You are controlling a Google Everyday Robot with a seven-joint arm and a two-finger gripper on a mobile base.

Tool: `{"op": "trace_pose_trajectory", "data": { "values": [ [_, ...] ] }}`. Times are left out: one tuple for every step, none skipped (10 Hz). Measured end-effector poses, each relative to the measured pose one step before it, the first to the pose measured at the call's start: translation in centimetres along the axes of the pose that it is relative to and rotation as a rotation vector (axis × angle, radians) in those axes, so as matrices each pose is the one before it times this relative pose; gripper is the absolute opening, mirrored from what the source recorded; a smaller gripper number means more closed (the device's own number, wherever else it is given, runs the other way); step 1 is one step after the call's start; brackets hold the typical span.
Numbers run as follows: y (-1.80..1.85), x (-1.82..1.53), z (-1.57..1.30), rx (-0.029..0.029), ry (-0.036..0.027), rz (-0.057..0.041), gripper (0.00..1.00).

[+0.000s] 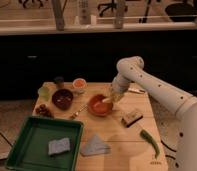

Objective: Place banana in red bowl

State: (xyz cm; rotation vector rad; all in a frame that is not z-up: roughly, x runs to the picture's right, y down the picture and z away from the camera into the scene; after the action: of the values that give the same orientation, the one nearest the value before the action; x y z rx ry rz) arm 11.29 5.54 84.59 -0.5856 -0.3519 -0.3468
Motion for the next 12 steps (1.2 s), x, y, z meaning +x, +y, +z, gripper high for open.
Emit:
{"op": "trace_pose_trajectory", "data": {
  "values": [
    [0.078, -0.078, 0.084, -0.00225, -0.00363, -0.00563, 0.00],
    [-0.031, -0.091, -0.005, 0.00084, -0.00278, -0.00354, 0.00],
    [0.019, -0.051, 0.075, -0.00104, -0.00176, -0.00291, 0.00],
    [0.004, 0.012, 0.003, -0.00054, -0.00248, -0.00409, 0.00],
    [0.002, -0.026, -0.005, -0.00037, -0.00211, -0.00326, 0.00],
    [-0.020, -0.049, 0.059, 0.00007, -0.00348, -0.00454, 0.00],
    [0.051, 0.041, -0.055, -0.00069, -0.00131, -0.00286, 0.00],
    [0.005, -0.041, 0.056, -0.00072, -0.00314, -0.00421, 0.00],
    [-0.001, -0.003, -0.013, -0.00042, -0.00177, -0.00326, 0.00],
    [-0.016, -0.022, 0.013, 0.00062, -0.00272, -0.00285, 0.00],
    [0.073, 0.041, -0.025, -0.00141, -0.00294, -0.00407, 0.02],
    [-0.006, -0.058, 0.023, -0.00076, -0.00248, -0.00346, 0.06]
  ]
}}
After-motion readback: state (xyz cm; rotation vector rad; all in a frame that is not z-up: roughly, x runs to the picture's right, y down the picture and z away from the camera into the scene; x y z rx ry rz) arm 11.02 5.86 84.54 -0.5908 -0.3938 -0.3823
